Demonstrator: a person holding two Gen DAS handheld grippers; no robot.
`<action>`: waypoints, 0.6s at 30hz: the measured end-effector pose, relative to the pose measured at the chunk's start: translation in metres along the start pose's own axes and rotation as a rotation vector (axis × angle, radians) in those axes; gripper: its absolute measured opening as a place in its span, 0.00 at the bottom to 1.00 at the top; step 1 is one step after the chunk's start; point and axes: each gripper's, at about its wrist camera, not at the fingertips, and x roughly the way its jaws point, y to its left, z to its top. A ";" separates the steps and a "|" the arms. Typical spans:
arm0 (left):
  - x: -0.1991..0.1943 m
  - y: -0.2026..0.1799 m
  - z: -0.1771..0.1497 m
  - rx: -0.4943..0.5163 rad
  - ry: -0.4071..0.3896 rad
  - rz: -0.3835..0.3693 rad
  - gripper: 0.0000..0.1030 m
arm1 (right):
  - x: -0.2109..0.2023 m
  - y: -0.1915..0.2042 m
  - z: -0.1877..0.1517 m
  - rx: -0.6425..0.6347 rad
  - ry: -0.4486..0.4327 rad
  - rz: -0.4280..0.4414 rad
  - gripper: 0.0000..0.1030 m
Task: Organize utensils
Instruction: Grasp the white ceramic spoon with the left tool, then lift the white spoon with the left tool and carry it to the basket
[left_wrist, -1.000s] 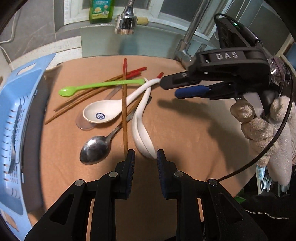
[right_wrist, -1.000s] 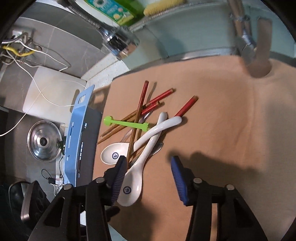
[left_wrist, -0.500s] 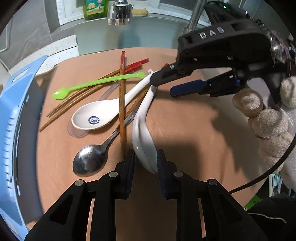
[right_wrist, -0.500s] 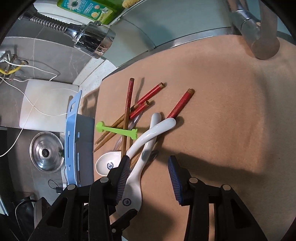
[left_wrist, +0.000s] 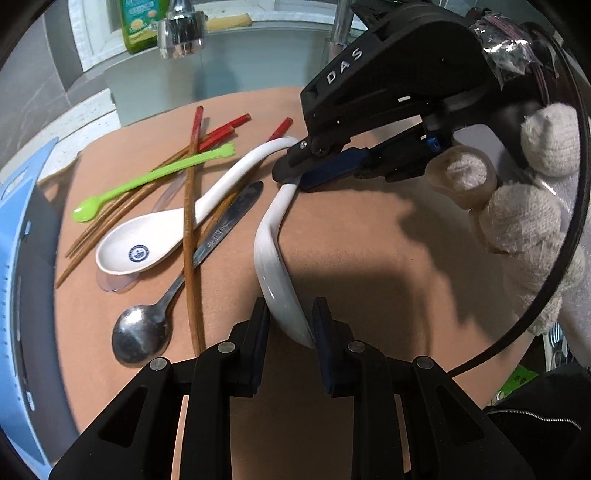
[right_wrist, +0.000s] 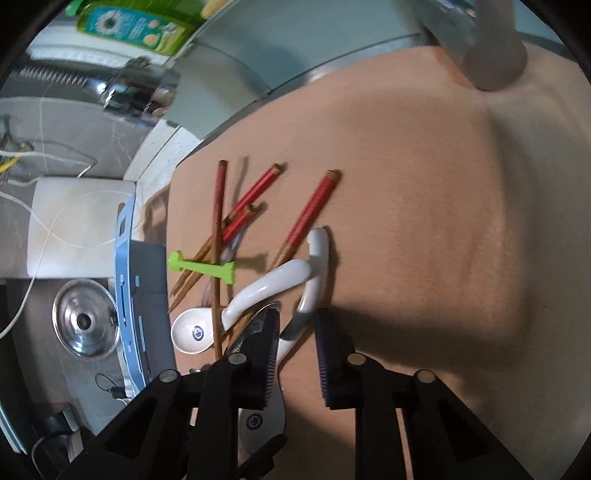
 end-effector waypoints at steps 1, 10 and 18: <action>0.002 0.001 0.001 -0.011 0.006 -0.004 0.22 | 0.000 -0.001 0.002 0.008 0.001 0.004 0.16; 0.008 -0.003 0.004 0.014 -0.002 0.002 0.22 | 0.002 0.005 0.005 0.003 -0.007 -0.021 0.15; 0.001 0.003 0.001 -0.007 -0.021 -0.034 0.21 | -0.007 0.000 -0.003 0.043 -0.020 0.014 0.14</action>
